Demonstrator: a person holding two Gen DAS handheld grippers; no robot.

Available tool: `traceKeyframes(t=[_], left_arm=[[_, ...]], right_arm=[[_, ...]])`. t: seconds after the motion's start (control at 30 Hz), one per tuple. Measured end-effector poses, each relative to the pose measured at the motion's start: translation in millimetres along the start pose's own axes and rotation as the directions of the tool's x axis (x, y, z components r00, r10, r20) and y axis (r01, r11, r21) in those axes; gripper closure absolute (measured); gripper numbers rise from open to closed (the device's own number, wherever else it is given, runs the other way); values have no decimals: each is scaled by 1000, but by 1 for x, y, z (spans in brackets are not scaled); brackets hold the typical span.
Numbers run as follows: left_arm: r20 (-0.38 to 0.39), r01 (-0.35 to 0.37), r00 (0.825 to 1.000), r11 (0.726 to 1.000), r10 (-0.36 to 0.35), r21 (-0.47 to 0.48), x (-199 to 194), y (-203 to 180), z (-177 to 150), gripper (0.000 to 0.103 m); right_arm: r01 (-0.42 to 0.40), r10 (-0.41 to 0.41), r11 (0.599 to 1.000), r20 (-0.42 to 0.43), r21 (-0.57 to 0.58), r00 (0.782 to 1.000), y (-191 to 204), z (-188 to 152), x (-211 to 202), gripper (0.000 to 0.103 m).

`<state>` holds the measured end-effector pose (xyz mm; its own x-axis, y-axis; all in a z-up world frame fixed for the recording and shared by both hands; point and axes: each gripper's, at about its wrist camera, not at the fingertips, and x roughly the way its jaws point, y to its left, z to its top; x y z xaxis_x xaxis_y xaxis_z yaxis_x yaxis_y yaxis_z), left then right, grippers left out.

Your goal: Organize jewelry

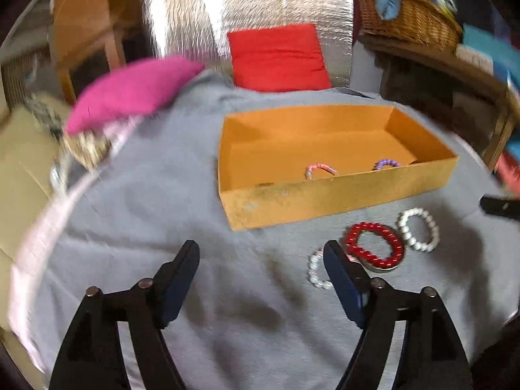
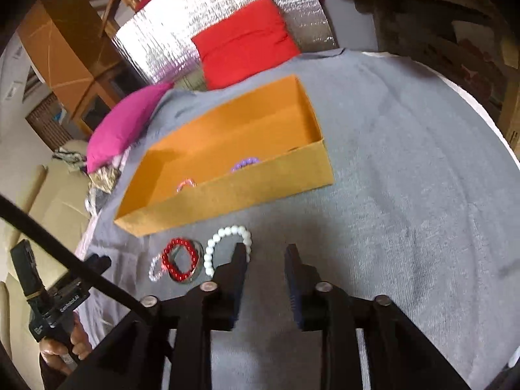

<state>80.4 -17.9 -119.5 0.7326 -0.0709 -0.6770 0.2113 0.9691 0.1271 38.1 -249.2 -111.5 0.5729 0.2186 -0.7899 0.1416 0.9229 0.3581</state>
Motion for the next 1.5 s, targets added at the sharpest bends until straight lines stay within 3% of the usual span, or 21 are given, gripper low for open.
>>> traceKeyframes(t=[0.03, 0.07, 0.17, 0.33, 0.73, 1.5], left_arm=[[5, -12, 1000, 1000, 12, 21, 0, -3, 1, 23], [7, -21, 1000, 999, 20, 35, 1, -5, 2, 23], [8, -38, 999, 996, 37, 79, 4, -13, 2, 23], [11, -53, 999, 991, 52, 124, 3, -23, 1, 23], [-27, -60, 998, 993, 64, 106, 7, -13, -2, 23], [-60, -48, 997, 992, 55, 116, 15, -17, -4, 23]], right_arm=[[0, 0, 1000, 6, -12, 1000, 2, -1, 0, 50], [5, -5, 999, 17, -33, 1000, 4, -4, 1, 48], [54, -56, 996, -18, -68, 998, 8, -7, 13, 48], [63, -67, 994, -33, -92, 997, 18, -4, 25, 48], [74, -81, 989, -49, -125, 996, 35, -5, 37, 48], [73, -80, 992, -71, -99, 994, 32, -7, 41, 48]])
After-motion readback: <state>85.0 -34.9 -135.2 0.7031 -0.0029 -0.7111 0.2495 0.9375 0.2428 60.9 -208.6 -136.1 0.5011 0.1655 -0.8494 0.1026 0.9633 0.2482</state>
